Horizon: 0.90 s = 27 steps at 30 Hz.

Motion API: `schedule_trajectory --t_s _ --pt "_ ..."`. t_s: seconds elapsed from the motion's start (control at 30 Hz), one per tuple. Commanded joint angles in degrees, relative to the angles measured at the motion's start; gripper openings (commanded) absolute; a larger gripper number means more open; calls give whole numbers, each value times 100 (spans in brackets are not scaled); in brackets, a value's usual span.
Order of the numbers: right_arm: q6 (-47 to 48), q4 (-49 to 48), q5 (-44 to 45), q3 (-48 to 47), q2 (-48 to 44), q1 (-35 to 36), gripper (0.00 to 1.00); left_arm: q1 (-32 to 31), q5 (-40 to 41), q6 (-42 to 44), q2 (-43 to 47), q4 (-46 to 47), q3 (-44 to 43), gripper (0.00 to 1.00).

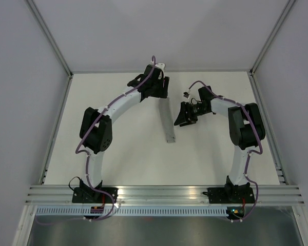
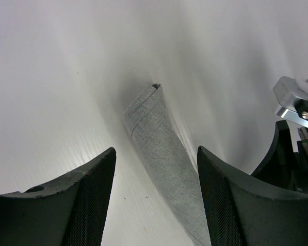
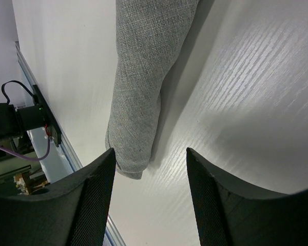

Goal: Fold the napkin, place the utensils inside, and roll it up
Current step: Roll the napkin with the utensil

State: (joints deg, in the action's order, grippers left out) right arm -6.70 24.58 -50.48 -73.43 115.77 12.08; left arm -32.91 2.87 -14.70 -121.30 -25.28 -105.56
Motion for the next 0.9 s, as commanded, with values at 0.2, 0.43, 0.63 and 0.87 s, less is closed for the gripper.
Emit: schedule_trajectory --t_s 0.2,0.43,0.63,0.87 --pt "432 363 100 -93 -730 -293 64 161 -32 -24 1869 497 1282 70" --pt "774 566 161 -154 -1563 -803 64 223 -261 -139 3276 708 2555 70" --pt "1030 530 424 127 -2583 -1514 65 223 -402 -147 4288 735 3478 70" --pt "1426 776 1348 232 -3578 -2033 67 232 -428 -270 5141 761 4253 70"
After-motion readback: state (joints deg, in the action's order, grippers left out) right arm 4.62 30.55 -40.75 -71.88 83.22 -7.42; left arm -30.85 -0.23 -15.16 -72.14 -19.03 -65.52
